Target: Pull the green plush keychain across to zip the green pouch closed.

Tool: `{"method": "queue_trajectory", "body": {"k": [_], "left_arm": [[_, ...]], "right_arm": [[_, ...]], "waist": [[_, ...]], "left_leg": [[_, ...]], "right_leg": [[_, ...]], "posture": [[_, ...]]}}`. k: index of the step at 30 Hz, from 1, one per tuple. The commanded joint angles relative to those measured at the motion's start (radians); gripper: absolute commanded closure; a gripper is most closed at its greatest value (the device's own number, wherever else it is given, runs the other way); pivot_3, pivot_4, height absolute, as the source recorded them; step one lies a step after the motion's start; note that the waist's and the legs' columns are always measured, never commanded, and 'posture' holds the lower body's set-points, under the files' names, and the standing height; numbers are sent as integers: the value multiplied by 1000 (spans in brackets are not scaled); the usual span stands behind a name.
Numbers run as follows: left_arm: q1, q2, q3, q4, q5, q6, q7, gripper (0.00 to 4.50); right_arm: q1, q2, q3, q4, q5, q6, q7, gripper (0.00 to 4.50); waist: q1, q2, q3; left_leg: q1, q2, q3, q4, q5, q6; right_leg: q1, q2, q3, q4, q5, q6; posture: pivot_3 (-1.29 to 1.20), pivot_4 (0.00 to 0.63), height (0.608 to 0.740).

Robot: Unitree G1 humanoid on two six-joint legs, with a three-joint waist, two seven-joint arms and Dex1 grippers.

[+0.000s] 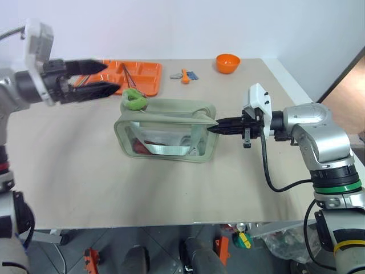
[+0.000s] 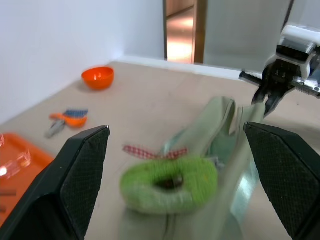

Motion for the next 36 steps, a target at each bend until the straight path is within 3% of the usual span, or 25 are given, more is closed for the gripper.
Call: {"method": "queue_trajectory", "body": {"k": [1,9,23,24,36], "left_arm": [[136,68,65,-90,-21,4,-21,36],[343,50,68,-194,-53,20,25,36],[203,-64,-96,-30,35,-63,63,36],[196,-69,-100,-23,37,-69,63,598],[198,-58,-79,-99,-21,-13,40,4458]], "right_arm": [[-19,-5,-25,-24,16,-11,3,4500],[-24,0,-19,-18,16,-13,8,4500],[-15,-12,-31,-38,20,-4,5,4500],[-14,-13,-32,-39,21,-3,4,4500],[-16,-17,-30,-32,18,-7,5,4500]], "waist": [[-2,0,0],[1,0,0],[2,0,0],[2,0,0],[2,0,0]], "left_leg": [[0,0,0,0,0,0],[0,0,0,0,0,0],[0,0,0,0,0,0],[0,0,0,0,0,0],[0,-1,0,0,0,0]], "right_leg": [[0,0,0,0,0,0],[0,-1,-1,0,0,0],[0,0,-1,0,0,-1],[0,0,-1,0,0,-1],[0,-1,0,0,0,-1]], "posture": [[0,150,740],[0,150,740],[0,150,740],[0,150,740],[0,150,740]]}}
